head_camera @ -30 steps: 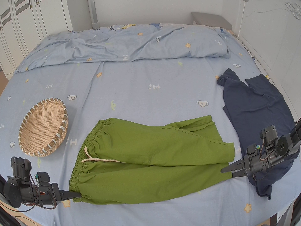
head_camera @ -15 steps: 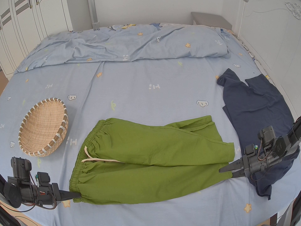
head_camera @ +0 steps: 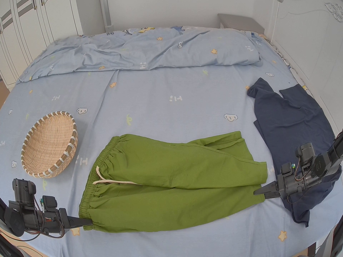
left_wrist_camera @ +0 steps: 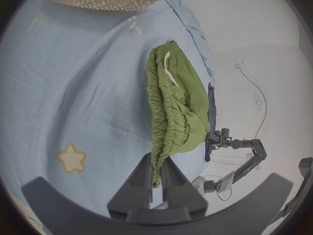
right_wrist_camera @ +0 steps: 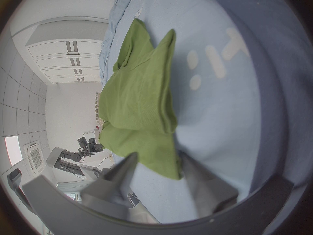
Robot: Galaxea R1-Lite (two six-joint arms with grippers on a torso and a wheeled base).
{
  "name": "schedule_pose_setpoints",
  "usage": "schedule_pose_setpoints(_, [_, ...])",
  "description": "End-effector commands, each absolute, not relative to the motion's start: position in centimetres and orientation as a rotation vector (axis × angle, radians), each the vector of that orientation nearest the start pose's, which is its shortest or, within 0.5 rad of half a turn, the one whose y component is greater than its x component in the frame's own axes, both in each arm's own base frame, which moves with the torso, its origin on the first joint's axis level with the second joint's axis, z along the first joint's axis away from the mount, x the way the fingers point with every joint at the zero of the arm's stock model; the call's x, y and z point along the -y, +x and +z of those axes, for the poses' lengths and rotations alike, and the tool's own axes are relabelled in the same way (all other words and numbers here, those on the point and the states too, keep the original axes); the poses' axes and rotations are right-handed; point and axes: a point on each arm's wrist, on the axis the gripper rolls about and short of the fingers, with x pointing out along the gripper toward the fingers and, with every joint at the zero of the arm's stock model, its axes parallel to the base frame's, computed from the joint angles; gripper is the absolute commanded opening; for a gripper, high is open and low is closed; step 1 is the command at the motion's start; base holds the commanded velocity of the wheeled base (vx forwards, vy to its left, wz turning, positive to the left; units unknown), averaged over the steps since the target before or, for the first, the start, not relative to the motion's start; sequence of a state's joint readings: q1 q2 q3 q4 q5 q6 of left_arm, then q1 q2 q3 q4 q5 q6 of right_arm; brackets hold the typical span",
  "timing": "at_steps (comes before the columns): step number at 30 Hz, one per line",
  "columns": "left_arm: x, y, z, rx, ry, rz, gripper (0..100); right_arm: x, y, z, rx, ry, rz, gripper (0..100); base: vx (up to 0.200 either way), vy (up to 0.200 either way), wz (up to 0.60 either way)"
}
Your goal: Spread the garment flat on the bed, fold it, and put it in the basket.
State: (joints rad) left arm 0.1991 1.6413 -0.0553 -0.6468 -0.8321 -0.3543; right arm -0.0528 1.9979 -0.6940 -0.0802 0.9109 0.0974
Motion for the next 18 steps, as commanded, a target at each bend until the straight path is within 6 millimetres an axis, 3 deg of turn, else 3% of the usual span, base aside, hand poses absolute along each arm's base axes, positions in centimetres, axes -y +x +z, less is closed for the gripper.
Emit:
schedule_pose_setpoints(1, [-1.3, 15.0, 4.6, -0.939, -0.793, -0.437, 0, -0.4, 27.6, 3.5, -1.159, 0.673, 0.702, 0, 0.000, 0.000, 0.00])
schedule_pose_setpoints(11, [-1.5, 15.1, 4.7, -0.937, -0.801, -0.427, 0, -0.4, 27.0, 3.5, -1.172, 0.679, 0.697, 0, 0.000, 0.000, 0.00])
schedule_pose_setpoints(14, [-1.5, 14.9, 4.7, -0.947, -0.807, -0.423, 0, -0.7, 26.1, 4.0, -1.174, 0.669, 0.700, 0, 0.000, 0.000, 0.00])
schedule_pose_setpoints(18, [-1.5, 14.9, 5.6, -0.975, -0.823, -0.413, 0, -1.2, 23.6, 6.2, -1.132, 0.631, 0.727, 0, 0.000, 0.000, 0.00])
